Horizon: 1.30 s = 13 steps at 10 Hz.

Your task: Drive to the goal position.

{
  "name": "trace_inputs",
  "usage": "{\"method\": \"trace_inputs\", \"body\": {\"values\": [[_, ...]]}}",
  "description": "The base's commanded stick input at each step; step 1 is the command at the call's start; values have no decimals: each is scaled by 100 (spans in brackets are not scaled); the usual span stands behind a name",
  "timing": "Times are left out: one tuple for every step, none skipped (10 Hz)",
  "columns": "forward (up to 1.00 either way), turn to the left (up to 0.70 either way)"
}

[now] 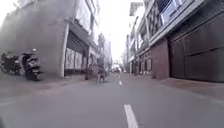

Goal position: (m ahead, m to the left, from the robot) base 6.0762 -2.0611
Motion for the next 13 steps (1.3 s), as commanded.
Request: {"method": "trace_inputs", "body": {"values": [[100, 0], [100, 0], [100, 0], [100, 0], [100, 0], [100, 0], [100, 0], [100, 0], [100, 0], [100, 0], [100, 0], [100, 0], [100, 0]]}}
